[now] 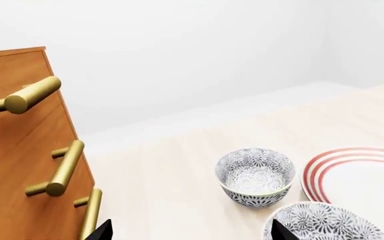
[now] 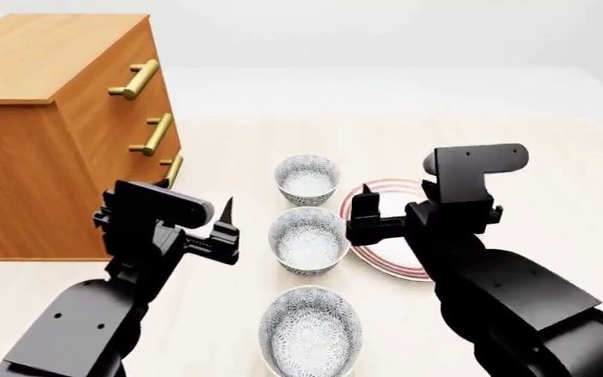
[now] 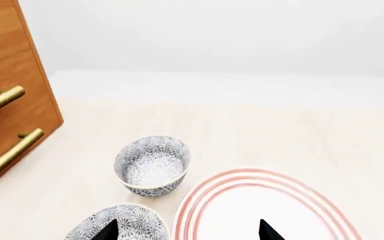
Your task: Stack the bowl in the middle on the bowl at the back.
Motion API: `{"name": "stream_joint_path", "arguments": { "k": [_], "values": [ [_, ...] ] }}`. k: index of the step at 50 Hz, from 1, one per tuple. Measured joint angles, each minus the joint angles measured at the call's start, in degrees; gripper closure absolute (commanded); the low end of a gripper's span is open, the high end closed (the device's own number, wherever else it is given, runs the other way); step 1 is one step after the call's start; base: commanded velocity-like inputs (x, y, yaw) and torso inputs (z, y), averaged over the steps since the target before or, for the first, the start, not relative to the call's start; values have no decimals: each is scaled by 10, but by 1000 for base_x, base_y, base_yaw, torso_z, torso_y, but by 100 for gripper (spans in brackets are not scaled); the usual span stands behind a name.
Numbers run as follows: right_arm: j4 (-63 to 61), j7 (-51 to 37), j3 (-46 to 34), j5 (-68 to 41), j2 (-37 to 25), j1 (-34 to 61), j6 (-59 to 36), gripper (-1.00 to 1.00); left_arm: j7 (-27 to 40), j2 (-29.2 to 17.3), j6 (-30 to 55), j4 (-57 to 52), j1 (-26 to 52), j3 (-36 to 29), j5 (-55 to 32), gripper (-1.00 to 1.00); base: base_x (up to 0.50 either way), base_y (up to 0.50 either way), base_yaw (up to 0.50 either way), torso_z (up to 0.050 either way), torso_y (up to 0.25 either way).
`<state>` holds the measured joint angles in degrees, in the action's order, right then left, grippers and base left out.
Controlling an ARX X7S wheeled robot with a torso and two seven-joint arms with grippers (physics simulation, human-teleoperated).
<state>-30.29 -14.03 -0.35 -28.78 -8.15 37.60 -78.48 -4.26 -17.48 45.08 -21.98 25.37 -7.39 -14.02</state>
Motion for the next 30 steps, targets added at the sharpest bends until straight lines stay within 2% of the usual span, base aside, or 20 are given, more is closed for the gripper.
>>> {"name": "stream_joint_path", "arguments": {
  "k": [7,15,22,30],
  "values": [
    [12,-86,47,-81,40,22,-56,-100,0,-3,3,-7,-5,6,-6,-100,0,0,0,0,0],
    [47,-229,87,-221,60,39,-86,-100,1,-5,4,-10,-8,9,-10,-100,0,0,0,0,0],
    [86,-339,94,-321,63,53,-93,-100,1,-5,4,-10,-9,10,-13,-100,0,0,0,0,0],
    [121,-414,86,-385,61,61,-88,-100,2,-6,3,-9,-9,12,-17,-100,0,0,0,0,0]
  ]
}}
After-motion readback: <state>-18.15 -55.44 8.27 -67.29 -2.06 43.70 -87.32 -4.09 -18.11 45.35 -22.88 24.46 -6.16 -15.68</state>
